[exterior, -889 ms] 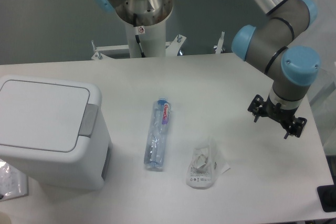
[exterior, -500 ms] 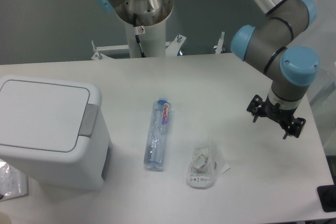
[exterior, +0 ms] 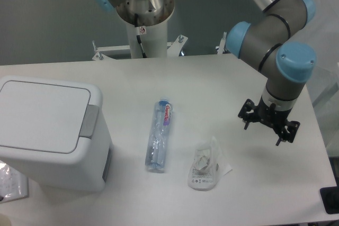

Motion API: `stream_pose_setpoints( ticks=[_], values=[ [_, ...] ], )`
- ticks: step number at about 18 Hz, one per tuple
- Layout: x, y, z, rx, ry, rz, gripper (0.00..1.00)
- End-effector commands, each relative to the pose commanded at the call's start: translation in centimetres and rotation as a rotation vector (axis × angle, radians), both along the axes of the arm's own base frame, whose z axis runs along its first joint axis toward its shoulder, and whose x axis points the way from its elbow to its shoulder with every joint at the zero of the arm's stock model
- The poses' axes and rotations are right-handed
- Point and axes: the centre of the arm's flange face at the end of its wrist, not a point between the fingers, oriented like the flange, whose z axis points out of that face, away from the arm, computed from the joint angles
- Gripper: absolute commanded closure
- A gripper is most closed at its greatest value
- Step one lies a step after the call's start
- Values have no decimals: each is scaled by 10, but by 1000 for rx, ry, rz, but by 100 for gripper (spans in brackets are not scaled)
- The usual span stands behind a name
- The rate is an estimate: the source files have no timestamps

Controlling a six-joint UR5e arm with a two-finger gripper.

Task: Open the trash can
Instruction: 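Move the open gripper across the table toward the trash can lid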

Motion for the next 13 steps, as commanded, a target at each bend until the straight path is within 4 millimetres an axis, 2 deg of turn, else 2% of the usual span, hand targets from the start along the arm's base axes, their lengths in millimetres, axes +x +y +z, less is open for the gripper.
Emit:
stream_pose_setpoints(
  ticks=[3, 5, 7, 10, 13],
  values=[
    [23, 27, 10, 15, -1, 17, 0],
    [39, 41, 29, 39, 9, 59, 0],
    [59, 66, 45, 77, 5, 97, 0],
    [90, 91, 87, 175, -10, 126, 0],
    [124, 102, 125, 277, -62, 168, 0]
  ],
)
